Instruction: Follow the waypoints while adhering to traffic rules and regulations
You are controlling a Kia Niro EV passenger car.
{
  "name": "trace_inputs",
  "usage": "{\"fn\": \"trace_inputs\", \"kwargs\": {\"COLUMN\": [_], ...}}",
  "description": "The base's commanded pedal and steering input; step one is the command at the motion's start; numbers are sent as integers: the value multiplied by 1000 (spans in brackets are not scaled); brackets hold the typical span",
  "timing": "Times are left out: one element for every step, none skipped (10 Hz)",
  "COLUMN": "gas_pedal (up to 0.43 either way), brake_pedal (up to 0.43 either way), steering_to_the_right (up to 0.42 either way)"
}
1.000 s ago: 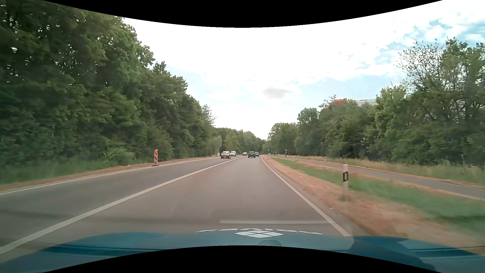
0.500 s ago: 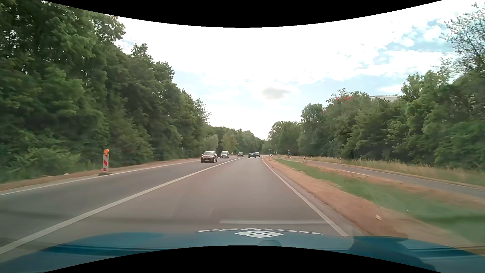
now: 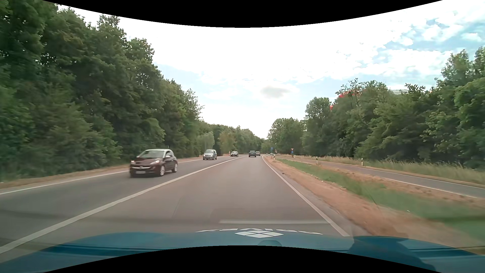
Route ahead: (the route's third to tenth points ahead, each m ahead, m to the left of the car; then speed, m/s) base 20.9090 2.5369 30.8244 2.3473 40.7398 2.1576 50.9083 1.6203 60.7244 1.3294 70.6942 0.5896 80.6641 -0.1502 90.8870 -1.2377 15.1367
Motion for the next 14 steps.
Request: {"fn": "trace_inputs", "kwargs": {"gas_pedal": [209,209,209,209,209,209,209,209,209,209,209,209,209,209], "brake_pedal": [0,0,0,0,0,0,0,0,0,0,0,0,0,0], "steering_to_the_right": [3,3,3,3,4,5,5,5,5,5,5,5,5,5]}}
